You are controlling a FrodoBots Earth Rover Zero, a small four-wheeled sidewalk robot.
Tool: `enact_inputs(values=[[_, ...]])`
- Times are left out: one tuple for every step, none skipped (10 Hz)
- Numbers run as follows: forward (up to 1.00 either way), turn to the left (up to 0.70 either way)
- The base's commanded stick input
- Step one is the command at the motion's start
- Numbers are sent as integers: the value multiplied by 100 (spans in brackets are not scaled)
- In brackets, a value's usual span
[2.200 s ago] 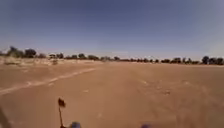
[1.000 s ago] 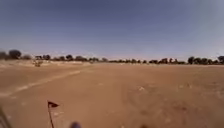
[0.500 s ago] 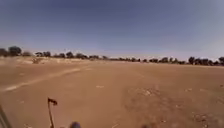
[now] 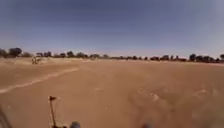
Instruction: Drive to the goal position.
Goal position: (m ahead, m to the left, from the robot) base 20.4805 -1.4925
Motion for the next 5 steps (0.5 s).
enact_inputs(values=[[70, 0], [70, 0], [70, 0], [70, 0], [70, 0]])
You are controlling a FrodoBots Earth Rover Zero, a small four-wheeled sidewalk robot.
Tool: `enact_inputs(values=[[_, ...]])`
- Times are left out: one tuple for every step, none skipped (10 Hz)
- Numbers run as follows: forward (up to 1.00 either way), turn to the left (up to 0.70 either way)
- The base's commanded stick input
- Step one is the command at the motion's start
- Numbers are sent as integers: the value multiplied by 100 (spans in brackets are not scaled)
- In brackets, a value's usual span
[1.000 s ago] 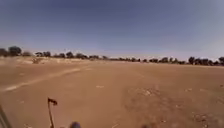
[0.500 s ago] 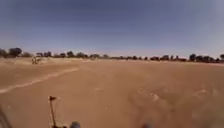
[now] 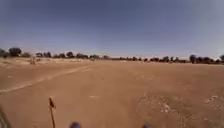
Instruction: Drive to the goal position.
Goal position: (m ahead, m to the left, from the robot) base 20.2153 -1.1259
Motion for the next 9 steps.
enact_inputs(values=[[70, 0], [70, 0], [70, 0], [70, 0], [70, 0], [70, 0], [70, 0], [70, 0], [70, 0]])
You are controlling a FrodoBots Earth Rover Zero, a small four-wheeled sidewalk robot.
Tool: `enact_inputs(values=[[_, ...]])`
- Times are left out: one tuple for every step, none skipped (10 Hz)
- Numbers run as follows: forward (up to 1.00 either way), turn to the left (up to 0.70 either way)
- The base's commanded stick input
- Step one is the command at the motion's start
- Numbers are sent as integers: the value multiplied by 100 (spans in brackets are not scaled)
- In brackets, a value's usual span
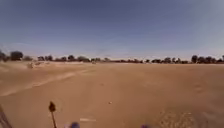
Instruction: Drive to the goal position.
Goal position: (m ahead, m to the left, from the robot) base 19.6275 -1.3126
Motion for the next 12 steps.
enact_inputs(values=[[70, 0], [70, 0], [70, 0], [70, 0], [70, 0], [70, 0], [70, 0], [70, 0], [70, 0], [70, 0], [70, 0], [70, 0]])
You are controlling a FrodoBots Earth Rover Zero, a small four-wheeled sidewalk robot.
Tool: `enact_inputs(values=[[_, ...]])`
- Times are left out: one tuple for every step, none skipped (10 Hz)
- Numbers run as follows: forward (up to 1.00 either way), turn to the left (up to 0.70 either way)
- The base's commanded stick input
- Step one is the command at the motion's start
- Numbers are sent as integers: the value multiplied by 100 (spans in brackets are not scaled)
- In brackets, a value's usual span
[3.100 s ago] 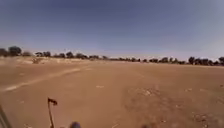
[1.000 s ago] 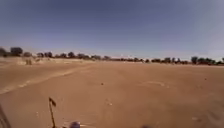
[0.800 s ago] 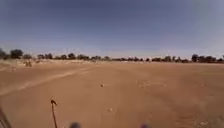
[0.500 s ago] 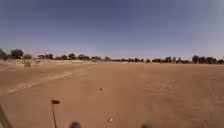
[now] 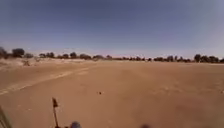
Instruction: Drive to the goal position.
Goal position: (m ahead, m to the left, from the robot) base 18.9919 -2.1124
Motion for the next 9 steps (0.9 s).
enact_inputs(values=[[70, 0], [70, -19], [70, -35], [70, -35], [70, -35], [70, -35], [70, -17], [70, 0], [70, 0]])
